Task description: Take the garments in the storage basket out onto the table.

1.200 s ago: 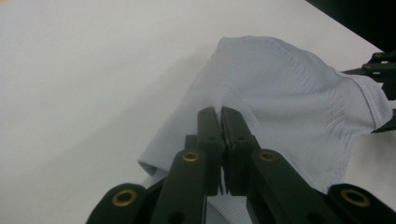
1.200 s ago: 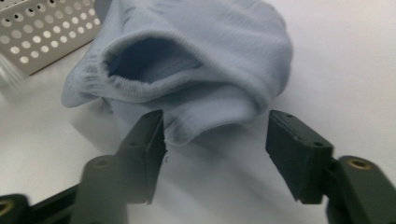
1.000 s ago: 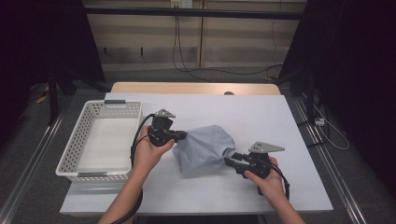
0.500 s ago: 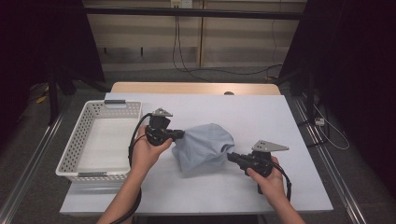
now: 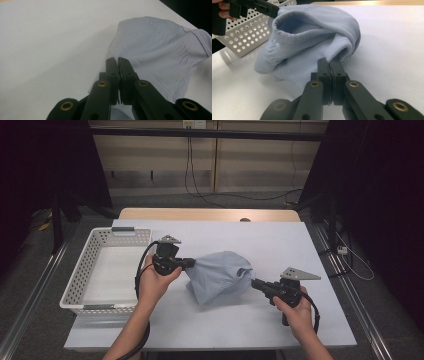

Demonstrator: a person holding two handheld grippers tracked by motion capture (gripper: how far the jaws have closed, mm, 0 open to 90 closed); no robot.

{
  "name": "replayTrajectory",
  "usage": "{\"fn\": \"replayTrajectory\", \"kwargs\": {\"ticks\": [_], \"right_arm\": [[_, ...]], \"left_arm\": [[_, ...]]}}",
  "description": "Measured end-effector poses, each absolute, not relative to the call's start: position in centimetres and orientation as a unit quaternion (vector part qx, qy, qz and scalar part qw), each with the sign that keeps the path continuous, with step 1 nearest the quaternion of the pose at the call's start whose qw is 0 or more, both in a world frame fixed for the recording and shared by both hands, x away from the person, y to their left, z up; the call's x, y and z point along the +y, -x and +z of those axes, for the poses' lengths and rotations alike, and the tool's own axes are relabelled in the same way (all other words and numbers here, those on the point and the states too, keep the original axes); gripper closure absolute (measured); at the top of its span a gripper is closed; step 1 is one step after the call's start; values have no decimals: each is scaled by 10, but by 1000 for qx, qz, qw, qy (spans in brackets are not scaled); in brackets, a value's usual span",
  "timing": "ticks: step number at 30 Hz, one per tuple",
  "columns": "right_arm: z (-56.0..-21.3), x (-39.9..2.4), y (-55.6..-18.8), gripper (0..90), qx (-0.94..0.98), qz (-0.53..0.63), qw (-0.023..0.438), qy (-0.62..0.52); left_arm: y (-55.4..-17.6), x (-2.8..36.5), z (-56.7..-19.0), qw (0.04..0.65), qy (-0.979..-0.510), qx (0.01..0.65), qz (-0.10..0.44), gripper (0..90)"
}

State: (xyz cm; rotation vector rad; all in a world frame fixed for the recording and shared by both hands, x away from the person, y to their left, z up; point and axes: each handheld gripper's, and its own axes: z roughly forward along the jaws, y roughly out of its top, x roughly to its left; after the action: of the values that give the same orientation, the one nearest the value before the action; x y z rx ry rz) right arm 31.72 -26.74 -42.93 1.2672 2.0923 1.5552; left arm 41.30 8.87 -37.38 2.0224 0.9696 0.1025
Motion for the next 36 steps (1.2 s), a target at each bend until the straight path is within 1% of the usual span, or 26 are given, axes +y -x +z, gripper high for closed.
{"fn": "replayTrajectory", "kwargs": {"ticks": [25,27,29,32,35,36], "right_arm": [[-421,-301,-317,893,680,549,128,-468],[-421,-304,-317,900,678,548,130,-472],[-420,-309,-316,900,669,549,143,-480],[-416,-325,-314,900,653,550,158,-497],[-420,-329,-313,900,660,544,152,-495],[-422,-327,-314,850,663,541,152,-495]], "left_arm": [[-413,89,-377,425,-812,399,28,877],[-413,88,-378,420,-814,400,33,877],[-414,90,-378,409,-817,405,42,877],[-416,94,-380,414,-812,411,35,877],[-416,90,-383,410,-814,410,32,877],[-416,88,-383,407,-816,408,32,877]]}}
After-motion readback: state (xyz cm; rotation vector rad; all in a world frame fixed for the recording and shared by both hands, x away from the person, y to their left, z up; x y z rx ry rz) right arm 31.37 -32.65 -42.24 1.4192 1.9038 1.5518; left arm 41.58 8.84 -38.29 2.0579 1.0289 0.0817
